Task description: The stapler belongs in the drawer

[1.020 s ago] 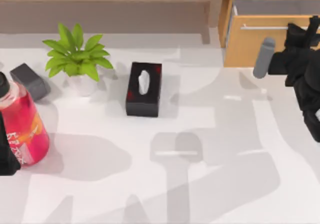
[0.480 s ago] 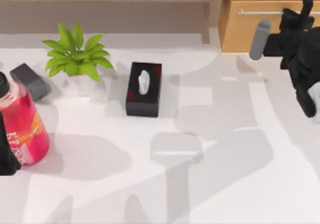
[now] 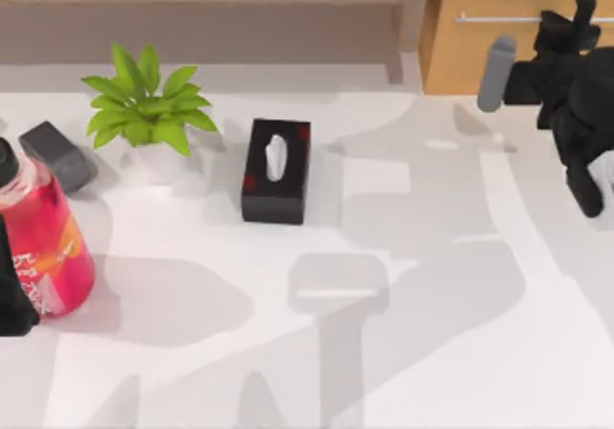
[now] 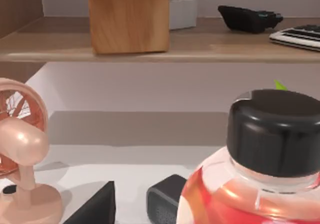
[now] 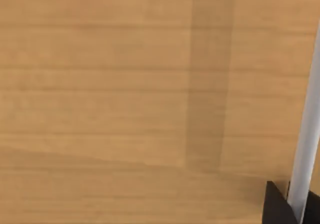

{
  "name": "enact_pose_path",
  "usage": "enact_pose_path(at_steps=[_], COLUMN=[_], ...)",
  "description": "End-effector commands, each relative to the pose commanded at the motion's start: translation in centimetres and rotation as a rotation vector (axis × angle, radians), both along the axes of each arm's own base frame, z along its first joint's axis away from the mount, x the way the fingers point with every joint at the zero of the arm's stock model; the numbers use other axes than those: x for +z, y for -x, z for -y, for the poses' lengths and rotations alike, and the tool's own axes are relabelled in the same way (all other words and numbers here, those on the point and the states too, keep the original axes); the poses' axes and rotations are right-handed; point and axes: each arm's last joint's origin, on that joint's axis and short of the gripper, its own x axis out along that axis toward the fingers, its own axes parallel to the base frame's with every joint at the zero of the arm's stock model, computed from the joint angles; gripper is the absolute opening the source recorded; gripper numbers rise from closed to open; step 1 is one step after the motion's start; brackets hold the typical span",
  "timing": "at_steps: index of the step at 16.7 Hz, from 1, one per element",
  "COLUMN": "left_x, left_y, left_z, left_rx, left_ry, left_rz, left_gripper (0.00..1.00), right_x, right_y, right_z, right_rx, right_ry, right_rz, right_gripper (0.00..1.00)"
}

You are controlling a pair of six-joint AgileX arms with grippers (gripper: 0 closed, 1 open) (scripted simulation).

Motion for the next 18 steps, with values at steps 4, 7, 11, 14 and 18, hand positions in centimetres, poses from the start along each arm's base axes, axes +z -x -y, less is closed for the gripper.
enact_pose_path(at_steps=[4,7,11,14,18], left_x=[0.00,0.00,0.00,0.00,0.00], left_y=[0.00,0.00,0.00,0.00,0.00], left_z=[0.00,0.00,0.00,0.00,0.00], left_rx=[0.000,0.000,0.000,0.000,0.000], left_ry=[0.000,0.000,0.000,0.000,0.000], left_rz=[0.000,0.000,0.000,0.000,0.000], left_gripper=[1.00,1.00,1.00,1.00,1.00], right_x=[0.00,0.00,0.00,0.00,0.00], right_y=[0.00,0.00,0.00,0.00,0.00], right_z=[0.00,0.00,0.00,0.00,0.00], right_rx=[0.000,0.000,0.000,0.000,0.000], right_ry=[0.000,0.000,0.000,0.000,0.000], right_rz=[0.000,0.000,0.000,0.000,0.000], right_gripper=[0.38,0.60,0.90,1.00,1.00])
